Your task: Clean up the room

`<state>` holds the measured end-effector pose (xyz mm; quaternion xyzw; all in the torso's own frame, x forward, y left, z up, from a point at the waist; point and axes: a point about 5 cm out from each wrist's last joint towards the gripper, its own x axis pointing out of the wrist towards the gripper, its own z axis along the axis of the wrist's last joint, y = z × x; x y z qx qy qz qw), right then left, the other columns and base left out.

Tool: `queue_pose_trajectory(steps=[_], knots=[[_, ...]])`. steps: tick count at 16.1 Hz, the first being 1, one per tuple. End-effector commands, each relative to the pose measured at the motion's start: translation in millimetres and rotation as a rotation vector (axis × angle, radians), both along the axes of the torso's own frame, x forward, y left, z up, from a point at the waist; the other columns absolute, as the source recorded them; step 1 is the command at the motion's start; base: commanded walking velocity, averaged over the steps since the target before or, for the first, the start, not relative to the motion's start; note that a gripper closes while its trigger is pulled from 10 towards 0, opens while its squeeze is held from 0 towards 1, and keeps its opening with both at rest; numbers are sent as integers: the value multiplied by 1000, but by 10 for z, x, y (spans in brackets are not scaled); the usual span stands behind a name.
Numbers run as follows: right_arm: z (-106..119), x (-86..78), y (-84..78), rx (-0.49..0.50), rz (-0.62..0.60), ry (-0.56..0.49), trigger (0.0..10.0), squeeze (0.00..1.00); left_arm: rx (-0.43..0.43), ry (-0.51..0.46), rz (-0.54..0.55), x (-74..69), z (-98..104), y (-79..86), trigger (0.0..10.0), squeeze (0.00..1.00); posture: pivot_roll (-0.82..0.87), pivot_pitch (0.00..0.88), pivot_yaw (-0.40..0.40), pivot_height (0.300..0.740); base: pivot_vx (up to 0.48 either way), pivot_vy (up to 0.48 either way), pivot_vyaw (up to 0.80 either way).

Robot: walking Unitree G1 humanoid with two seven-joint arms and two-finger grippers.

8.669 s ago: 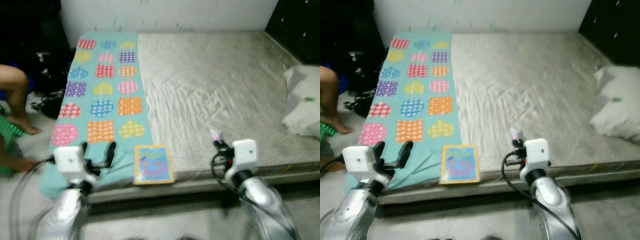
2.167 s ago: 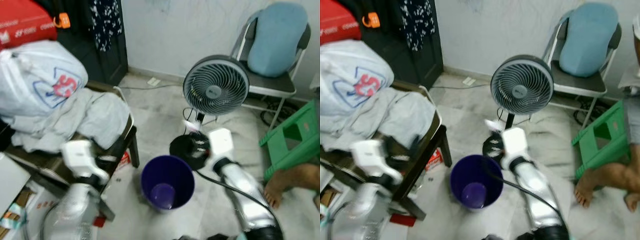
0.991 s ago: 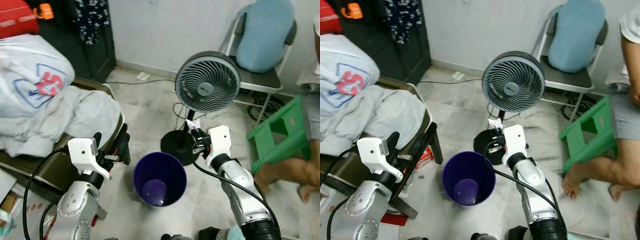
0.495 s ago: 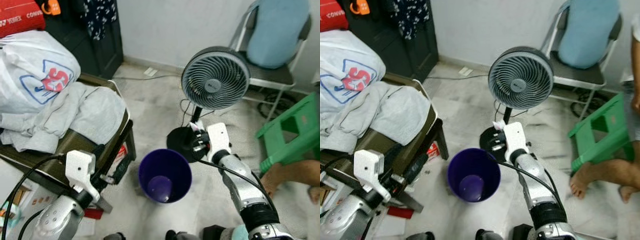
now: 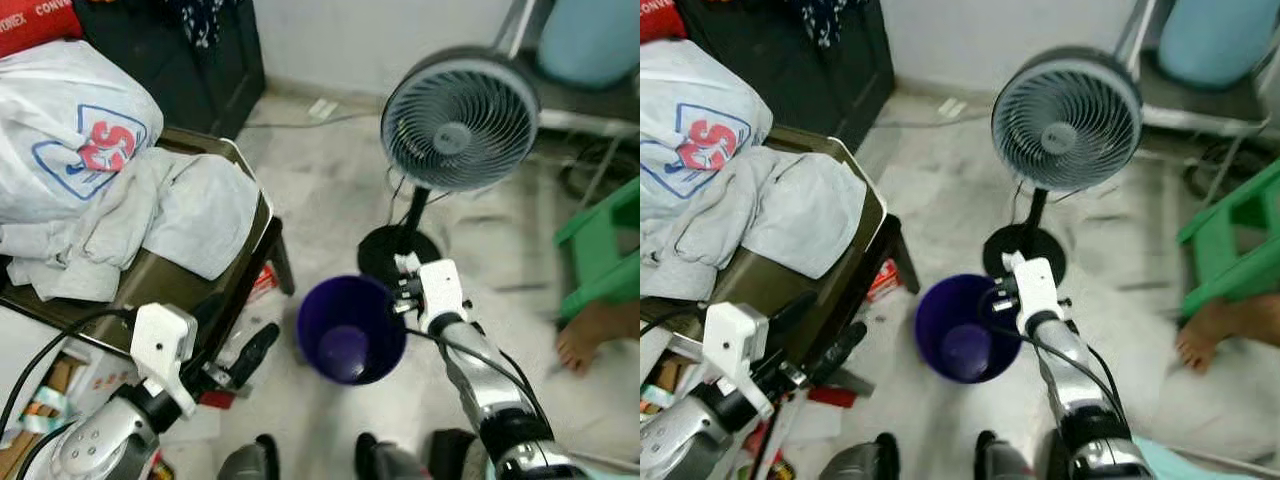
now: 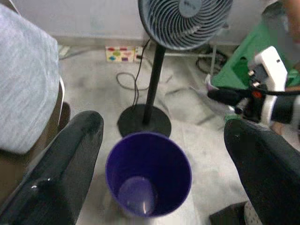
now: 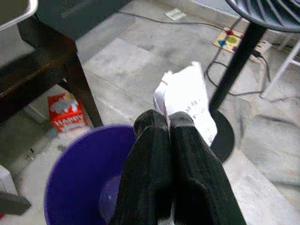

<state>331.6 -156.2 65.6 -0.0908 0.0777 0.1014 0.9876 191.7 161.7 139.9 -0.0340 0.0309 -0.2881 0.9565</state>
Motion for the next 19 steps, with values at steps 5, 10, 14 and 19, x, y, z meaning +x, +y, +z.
queue_pose_trajectory(steps=[5, 10, 14, 19], knots=[[129, 138, 252, 39, 20, -60, 10000, 0, 12, 29, -24, -42, 70, 10, 10000, 0, 184, 331, 124, 740, 0, 0, 0], [25, 96, 368, 14, 34, -30, 10000, 118, 15, 42, -21, -56, 76, 2, 10000, 0, 196, 337, 128, 740, 0, 0, 0], [82, 132, 333, 20, 23, -61, 10000, 1000, 18, 56, -14, -81, 50, 18, 10000, 0, 186, 338, 121, 740, 0, 0, 0], [170, 190, 319, 17, 14, -96, 10000, 1000, 13, 40, 19, -67, 52, 21, 10000, 0, 184, 334, 117, 740, 0, 0, 0]])
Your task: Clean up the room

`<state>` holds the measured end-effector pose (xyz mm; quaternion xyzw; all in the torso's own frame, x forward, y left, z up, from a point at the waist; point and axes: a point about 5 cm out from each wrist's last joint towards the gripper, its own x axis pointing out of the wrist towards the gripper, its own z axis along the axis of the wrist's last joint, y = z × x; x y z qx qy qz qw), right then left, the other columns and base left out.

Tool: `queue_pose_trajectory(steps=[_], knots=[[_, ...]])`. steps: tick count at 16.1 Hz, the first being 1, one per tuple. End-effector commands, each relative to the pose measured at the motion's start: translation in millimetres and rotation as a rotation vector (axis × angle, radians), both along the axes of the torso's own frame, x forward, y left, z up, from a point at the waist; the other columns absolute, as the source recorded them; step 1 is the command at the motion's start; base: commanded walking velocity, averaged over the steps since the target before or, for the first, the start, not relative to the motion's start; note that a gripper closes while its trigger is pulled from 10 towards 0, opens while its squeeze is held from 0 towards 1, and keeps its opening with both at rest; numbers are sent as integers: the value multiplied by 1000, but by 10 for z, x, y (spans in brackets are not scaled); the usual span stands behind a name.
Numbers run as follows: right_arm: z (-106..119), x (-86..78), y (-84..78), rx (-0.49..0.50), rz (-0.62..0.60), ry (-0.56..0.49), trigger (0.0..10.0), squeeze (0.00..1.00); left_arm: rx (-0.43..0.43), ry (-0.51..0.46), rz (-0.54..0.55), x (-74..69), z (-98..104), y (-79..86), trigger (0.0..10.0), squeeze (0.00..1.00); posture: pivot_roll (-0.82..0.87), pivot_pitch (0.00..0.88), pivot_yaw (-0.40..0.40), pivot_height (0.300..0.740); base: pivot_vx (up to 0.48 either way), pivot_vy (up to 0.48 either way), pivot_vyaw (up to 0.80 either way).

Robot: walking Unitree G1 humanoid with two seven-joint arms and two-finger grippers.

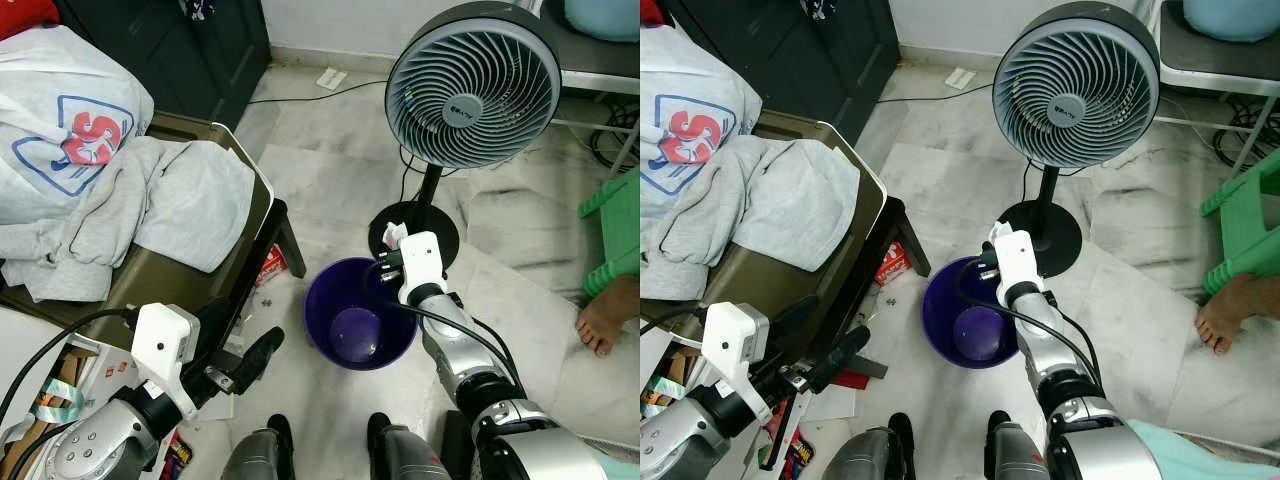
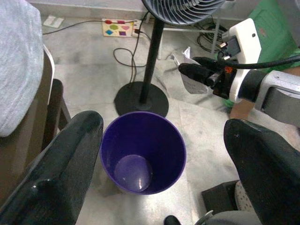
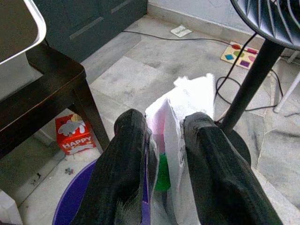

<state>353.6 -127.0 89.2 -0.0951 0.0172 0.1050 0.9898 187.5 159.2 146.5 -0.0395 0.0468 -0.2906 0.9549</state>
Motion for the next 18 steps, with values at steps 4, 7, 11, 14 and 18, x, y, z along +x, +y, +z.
queue_pose_trajectory(steps=[4, 7, 11, 14, 18], knots=[[-54, -28, 29, 17, -8, 12, 10000, 1000, 17, -18, 58, 13, 16, 73, 10000, 0, 183, 334, 117, 740, 0, 0, 0], [-38, -23, 12, 19, -15, 0, 10000, 1000, 20, -16, 57, 15, 7, 67, 10000, 0, 181, 331, 122, 740, 0, 0, 0], [-6, -41, -31, 25, -16, -34, 10000, 1000, 12, -26, 60, 63, -8, 30, 10000, 0, 160, 300, 107, 740, 0, 0, 0], [-48, -138, -70, 72, -19, -35, 10000, 1000, -7, -46, 70, 132, -27, -18, 10000, 0, 119, 258, 72, 740, 0, 0, 0], [56, -310, -117, 75, 31, -98, 10000, 1000, -55, -133, 174, 384, -3, -32, 10000, 0, 36, 189, -8, 740, 0, 0, 0]])
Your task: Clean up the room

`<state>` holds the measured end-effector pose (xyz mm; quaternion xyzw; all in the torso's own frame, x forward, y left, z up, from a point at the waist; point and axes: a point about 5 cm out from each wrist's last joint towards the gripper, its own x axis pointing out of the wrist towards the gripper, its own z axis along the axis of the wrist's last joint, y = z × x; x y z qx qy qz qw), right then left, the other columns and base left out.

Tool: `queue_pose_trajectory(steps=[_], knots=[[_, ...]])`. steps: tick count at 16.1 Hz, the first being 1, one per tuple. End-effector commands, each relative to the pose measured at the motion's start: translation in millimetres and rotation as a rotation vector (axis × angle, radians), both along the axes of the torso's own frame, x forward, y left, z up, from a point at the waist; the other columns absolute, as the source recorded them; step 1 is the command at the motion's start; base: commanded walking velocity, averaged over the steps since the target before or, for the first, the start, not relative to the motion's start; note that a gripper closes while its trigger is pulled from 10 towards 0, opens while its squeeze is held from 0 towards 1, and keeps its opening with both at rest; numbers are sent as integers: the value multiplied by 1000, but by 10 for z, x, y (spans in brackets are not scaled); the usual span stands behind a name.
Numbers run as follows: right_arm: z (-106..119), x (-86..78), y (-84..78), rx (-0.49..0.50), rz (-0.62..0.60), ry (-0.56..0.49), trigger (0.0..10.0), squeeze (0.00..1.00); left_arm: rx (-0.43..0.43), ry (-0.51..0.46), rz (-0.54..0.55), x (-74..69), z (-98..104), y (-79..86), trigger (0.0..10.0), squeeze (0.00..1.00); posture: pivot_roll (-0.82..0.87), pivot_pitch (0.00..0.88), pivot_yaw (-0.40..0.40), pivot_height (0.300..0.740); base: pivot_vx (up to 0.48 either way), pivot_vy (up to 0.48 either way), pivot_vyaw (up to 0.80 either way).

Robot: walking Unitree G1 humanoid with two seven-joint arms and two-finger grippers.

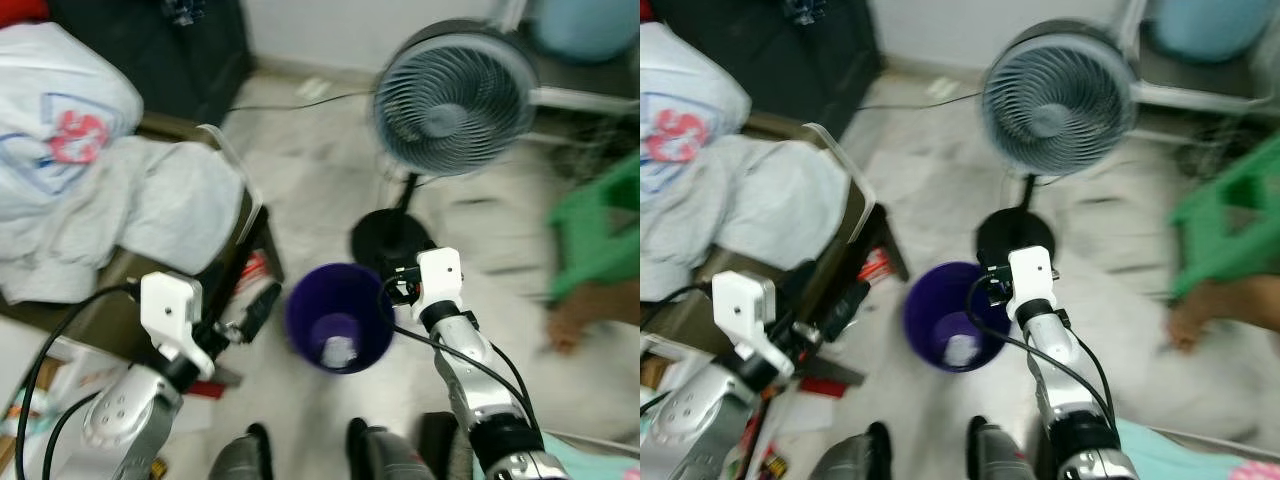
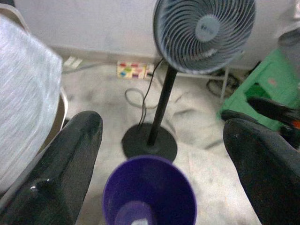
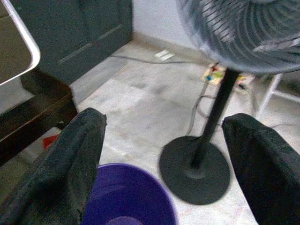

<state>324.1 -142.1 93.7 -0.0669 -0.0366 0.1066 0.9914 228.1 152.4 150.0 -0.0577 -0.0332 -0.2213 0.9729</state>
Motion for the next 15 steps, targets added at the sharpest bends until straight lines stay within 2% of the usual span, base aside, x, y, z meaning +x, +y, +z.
queue_pose_trajectory(steps=[1, 5, 6, 7, 10, 12, 13, 15], knots=[[49, -33, 50, 7, 45, -2, 10000, 1000, 9, -11, 28, 43, -37, -1, 10000, 0, 22, 168, -18, 740, 0, 0, 0], [168, -10, 130, 1, 89, -16, 10000, 1000, -1, -60, 114, 307, -34, -51, 10000, 0, -18, 84, -49, 740, 0, 0, 0], [205, -13, 153, -9, 93, -29, 10000, 969, 4, -74, 151, 353, -27, -34, 10000, 0, -20, 72, -55, 740, 0, 0, 0], [252, -13, 154, -21, 92, -45, 10000, 0, 0, -97, 203, 402, -7, 6, 10000, 0, -20, 40, -67, 740, 0, 0, 0], [324, 72, 30, -44, 14, -48, 10000, 0, -49, -121, 287, 474, 58, 90, 10000, 0, -9, 0, -86, 740, 0, 0, 0], [359, 86, -19, -111, 3, -78, 10000, 0, -67, -153, 313, 485, 127, 97, 10000, 0, -10, 0, -91, 740, 0, 0, 0], [370, 87, -37, -108, 7, -84, 10000, 0, -65, -159, 330, 501, 124, 111, 10000, 0, -12, 0, -90, 740, 0, 0, 0], [359, 45, -140, -58, -90, -93, 10000, 0, -30, -166, 396, 471, 54, 194, 10000, 0, -18, 0, -84, 740, 0, 0, 0]])
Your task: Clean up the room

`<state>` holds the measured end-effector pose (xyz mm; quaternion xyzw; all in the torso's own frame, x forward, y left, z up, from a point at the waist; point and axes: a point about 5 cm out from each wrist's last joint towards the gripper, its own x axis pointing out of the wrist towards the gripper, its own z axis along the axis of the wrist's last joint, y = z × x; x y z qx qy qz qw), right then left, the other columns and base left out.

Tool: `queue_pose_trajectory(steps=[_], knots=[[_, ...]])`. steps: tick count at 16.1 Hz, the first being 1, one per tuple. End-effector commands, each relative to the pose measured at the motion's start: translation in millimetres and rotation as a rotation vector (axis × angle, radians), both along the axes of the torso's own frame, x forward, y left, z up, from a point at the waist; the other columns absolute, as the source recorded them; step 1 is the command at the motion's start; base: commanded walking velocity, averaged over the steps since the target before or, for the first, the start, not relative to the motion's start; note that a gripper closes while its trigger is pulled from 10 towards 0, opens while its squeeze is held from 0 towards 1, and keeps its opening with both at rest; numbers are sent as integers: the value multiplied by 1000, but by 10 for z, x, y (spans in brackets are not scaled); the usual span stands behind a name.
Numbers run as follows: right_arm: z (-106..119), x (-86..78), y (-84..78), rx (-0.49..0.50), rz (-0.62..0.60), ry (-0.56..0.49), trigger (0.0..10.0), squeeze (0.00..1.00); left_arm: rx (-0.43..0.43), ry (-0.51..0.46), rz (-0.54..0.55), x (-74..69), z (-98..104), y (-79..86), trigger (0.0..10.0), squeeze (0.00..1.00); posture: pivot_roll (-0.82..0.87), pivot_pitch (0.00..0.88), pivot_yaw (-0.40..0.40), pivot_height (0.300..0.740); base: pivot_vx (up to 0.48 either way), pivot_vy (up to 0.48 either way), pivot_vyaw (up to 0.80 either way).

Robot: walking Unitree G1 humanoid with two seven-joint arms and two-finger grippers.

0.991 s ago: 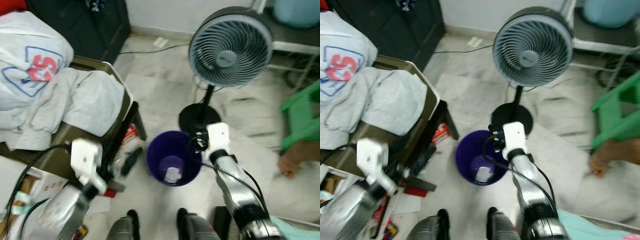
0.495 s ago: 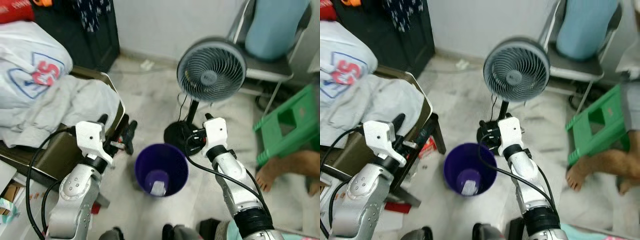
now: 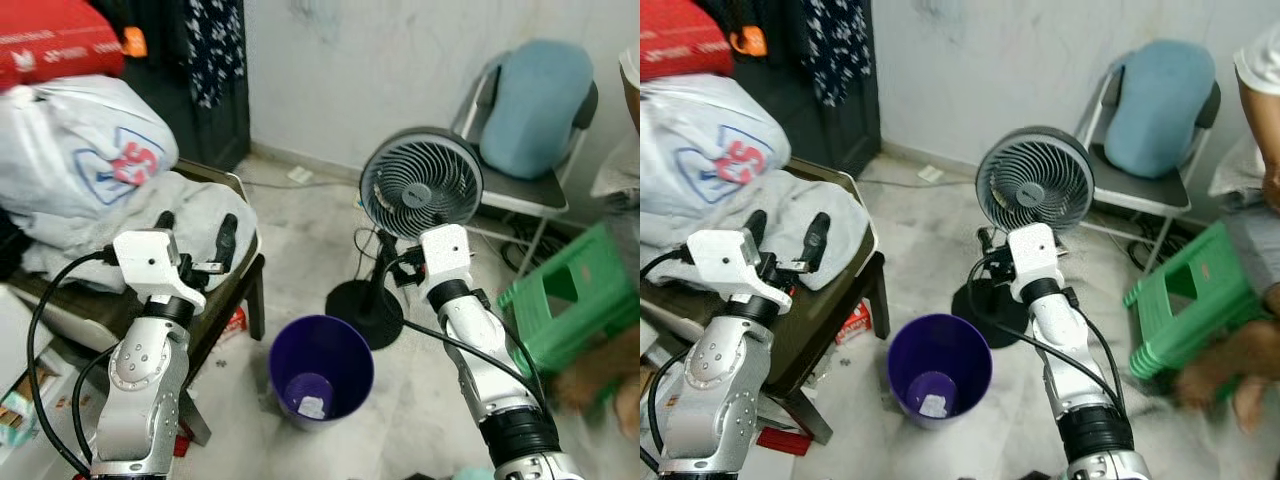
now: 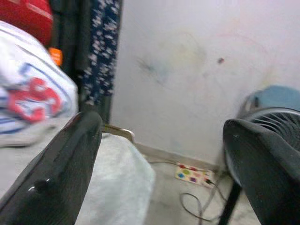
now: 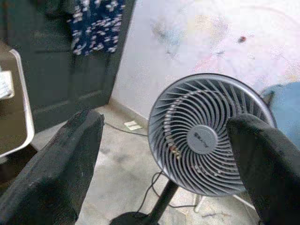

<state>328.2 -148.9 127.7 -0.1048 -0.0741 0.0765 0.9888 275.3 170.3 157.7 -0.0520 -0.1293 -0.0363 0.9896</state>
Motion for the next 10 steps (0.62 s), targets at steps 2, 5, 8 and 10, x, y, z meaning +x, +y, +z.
queue_pose_trajectory(steps=[2, 5, 8, 10], knots=[[56, -59, -235, -30, -83, -36, 10000, 0, 12, 48, 32, -81, -134, 136, 10000, 0, -16, 0, -52, 740, 0, 0, 0], [-5, -109, -306, 36, -129, 8, 10000, 0, 13, 73, 8, -166, -189, 171, 10000, 1000, -24, 0, -48, 740, 0, 0, 0], [-60, -208, -184, 43, -79, 32, 10000, 0, 5, 78, 49, -217, -201, 208, 10000, 1000, -17, 26, -63, 740, 0, 0, 0], [-46, -225, -97, 77, -37, 31, 10000, 0, 6, 95, 80, -260, -208, 209, 10000, 1000, -11, 43, -64, 740, 0, 0, 0]])
